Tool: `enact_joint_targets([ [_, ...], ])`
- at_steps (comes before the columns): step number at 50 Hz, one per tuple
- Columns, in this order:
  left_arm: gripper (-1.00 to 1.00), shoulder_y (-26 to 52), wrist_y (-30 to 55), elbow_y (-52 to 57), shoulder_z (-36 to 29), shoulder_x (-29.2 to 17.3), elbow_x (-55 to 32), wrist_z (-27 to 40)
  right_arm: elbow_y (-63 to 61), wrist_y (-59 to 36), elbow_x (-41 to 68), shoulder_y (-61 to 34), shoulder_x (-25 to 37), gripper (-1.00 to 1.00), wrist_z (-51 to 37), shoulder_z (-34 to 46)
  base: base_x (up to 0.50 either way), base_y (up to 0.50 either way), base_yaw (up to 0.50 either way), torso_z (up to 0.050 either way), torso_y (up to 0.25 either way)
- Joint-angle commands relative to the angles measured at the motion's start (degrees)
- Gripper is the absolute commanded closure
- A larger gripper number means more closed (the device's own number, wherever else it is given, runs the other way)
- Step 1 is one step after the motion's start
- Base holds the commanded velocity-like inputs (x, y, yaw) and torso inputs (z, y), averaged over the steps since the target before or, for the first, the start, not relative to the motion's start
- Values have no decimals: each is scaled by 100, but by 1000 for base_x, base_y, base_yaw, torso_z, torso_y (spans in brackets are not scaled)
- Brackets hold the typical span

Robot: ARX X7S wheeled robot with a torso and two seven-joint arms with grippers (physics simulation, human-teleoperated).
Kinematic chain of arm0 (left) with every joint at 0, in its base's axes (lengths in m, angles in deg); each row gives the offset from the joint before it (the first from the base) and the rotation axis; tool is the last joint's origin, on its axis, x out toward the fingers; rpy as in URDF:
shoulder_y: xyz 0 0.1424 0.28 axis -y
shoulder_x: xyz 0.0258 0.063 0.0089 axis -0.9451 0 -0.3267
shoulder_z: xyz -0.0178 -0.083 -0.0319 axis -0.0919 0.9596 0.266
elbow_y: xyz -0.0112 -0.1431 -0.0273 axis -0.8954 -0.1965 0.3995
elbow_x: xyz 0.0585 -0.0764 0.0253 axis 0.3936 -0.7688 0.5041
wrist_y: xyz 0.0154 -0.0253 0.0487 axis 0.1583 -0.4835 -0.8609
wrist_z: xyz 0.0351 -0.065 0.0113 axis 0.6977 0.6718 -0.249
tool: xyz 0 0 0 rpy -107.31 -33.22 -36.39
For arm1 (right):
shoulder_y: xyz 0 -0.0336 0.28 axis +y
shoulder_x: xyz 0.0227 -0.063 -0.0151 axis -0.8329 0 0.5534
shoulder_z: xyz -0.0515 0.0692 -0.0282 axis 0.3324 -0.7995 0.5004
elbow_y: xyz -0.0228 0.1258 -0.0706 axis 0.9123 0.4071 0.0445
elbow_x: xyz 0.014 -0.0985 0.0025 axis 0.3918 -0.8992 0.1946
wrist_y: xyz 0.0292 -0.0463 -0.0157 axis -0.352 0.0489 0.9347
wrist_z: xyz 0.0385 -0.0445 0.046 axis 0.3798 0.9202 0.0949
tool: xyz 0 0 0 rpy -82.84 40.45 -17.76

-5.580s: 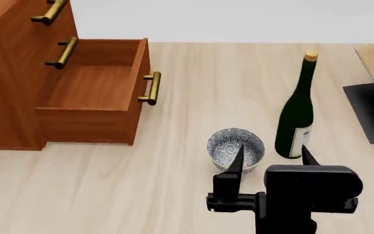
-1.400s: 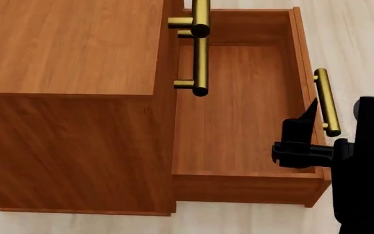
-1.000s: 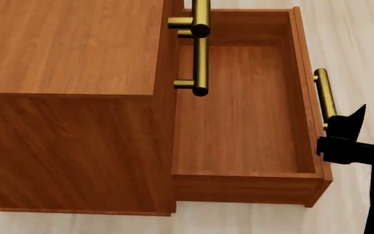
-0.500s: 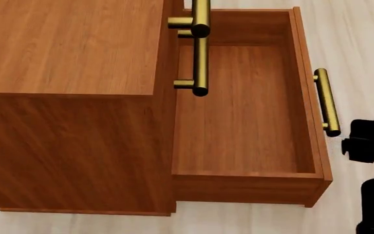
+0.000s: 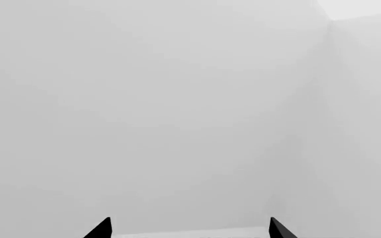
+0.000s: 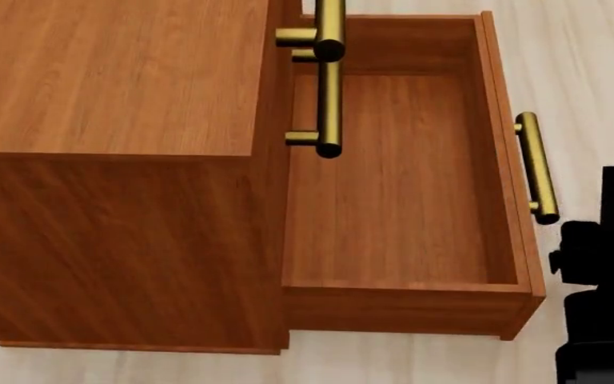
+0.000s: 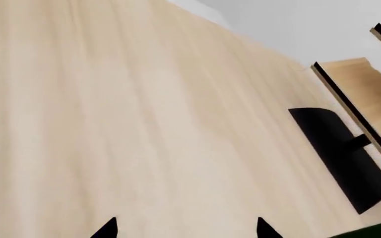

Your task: Close the bottom drawer of the cabinet and open the top drawer.

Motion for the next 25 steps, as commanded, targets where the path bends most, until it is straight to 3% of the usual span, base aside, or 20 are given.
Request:
enact_joint_targets([
  [1, -100, -8, -13, -6, -33, -24, 0, 1, 453, 190, -17, -62, -149, -100, 61, 142, 0, 0, 0, 0, 0],
  [25, -100, -27, -58, -17, -43, -48, -24, 36, -1045, -383, 216, 285, -369, -100, 400, 409, 0, 0, 0, 0, 0],
])
